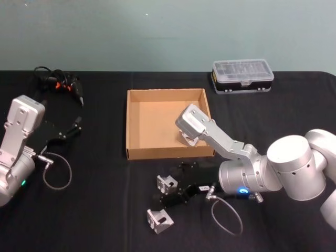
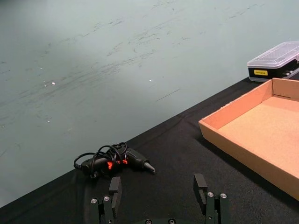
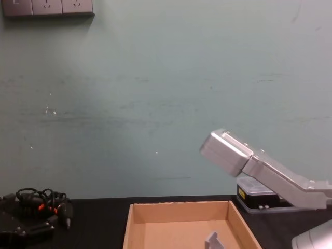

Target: Use one hand to pick up the angle iron from the table and place it into the box.

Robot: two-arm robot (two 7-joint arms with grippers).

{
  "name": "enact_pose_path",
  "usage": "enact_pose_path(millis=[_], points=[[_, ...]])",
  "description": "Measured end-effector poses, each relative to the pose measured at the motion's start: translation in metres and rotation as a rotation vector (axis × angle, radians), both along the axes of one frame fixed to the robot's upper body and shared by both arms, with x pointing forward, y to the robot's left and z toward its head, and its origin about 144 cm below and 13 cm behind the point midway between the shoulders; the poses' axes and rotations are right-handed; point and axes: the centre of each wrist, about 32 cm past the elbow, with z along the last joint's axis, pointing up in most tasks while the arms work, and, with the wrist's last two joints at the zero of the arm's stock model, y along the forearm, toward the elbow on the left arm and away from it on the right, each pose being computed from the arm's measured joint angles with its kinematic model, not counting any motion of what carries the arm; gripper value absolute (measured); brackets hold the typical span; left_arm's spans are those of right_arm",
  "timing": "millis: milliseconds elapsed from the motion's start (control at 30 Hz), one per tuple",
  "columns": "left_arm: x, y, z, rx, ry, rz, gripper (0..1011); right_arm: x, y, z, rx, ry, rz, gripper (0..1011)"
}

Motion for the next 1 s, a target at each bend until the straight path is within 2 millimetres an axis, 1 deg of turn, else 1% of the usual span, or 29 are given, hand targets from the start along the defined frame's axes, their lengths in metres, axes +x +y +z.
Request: enact_pose_path(millis=[67,233,300,333,367,400,500,533,567,600,633,667,733,767,833,867,933,1000], points=[[0.0,0.0,0.0,0.0,0.0,0.0,1011,0.0,0.0004,-0.0005,-0.001,0.001,0.003,1003],[0.0,0.0,0.0,0.0,0.0,0.0,1011,0.0002,0.001,-0.0016,0.0,0.002,0.011,927],[0.0,0.0,0.0,0.0,0.0,0.0,1011,0.0003,0.0013,-0.0017,-0.001,0.0,0.014,844],[0.0,0.0,0.0,0.0,0.0,0.0,1011,0.0003,0.0013,-0.0017,-0.001,0.0,0.014,844],[0.0,0.0,0.0,0.0,0.0,0.0,1011,0.0003,0.0012,-0.0018,-0.002,-0.001,0.016,812],[0.0,0.0,0.0,0.0,0.0,0.0,1012,0.0003,0.001,-0.0018,-0.003,-0.002,0.017,760],[0.0,0.0,0.0,0.0,0.0,0.0,1011,0.0003,0.0007,-0.0017,-0.003,-0.003,0.018,707],[0.0,0.0,0.0,0.0,0.0,0.0,1011,0.0003,0.0006,-0.0016,-0.003,-0.004,0.019,640],[0.0,0.0,0.0,0.0,0.0,0.0,1011,0.0003,0.0005,-0.0016,-0.004,-0.005,0.019,622],[0.0,0.0,0.0,0.0,0.0,0.0,1011,0.0003,0.0005,-0.0014,-0.005,-0.006,0.019,579],[0.0,0.0,0.0,0.0,0.0,0.0,1011,0.0003,0.0005,-0.0014,-0.005,-0.006,0.02,579],[0.0,0.0,0.0,0.0,0.0,0.0,1011,0.0003,0.0005,-0.0012,-0.005,-0.007,0.02,518],[0.0,0.0,0.0,0.0,0.0,0.0,1011,0.0003,0.0005,-0.001,-0.007,-0.008,0.021,477],[0.0,0.0,0.0,0.0,0.0,0.0,1011,0.0002,0.0005,-0.0009,-0.007,-0.009,0.021,418],[0.0,0.0,0.0,0.0,0.0,0.0,1011,0.0002,0.0005,-0.0009,-0.007,-0.009,0.023,361],[0.0,0.0,0.0,0.0,0.0,0.0,1011,0.0002,0.0005,-0.0009,-0.007,-0.009,0.023,361],[0.0,0.0,0.0,0.0,0.0,0.0,1011,0.0003,0.0005,-0.0009,-0.009,-0.01,0.025,255],[0.0,0.0,0.0,0.0,0.0,0.0,1011,0.0005,0.0006,-0.0012,-0.009,-0.009,0.027,194]])
